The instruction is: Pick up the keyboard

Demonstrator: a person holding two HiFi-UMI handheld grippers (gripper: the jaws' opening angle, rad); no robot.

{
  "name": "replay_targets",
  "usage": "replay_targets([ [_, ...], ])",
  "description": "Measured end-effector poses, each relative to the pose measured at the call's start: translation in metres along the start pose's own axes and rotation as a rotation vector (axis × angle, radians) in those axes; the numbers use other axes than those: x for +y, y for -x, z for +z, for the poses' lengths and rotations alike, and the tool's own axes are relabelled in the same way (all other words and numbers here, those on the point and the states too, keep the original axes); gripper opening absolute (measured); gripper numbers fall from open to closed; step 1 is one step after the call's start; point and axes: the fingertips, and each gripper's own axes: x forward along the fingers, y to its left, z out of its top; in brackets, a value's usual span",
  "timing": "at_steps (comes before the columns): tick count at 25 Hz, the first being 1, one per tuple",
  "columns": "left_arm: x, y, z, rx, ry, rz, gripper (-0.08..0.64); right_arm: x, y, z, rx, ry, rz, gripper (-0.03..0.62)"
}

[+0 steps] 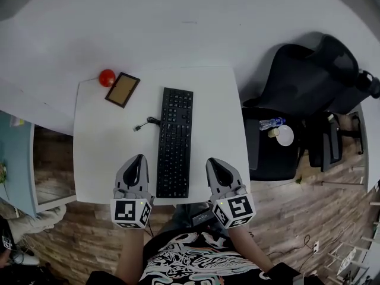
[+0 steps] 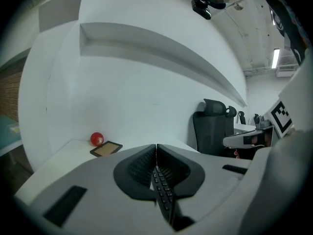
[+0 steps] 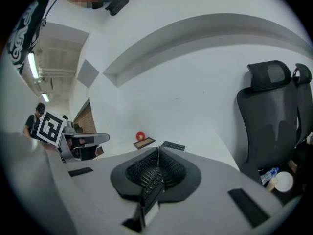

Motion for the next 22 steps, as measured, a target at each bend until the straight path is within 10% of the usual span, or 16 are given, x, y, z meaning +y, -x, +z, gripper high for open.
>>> replay_targets([
  [22,-0.003,-0.04,-0.098,0.264,0.02,-0.065,0.02,-0.003,-0.056,-0.088,0.248,-0.177,0.142,0.031],
])
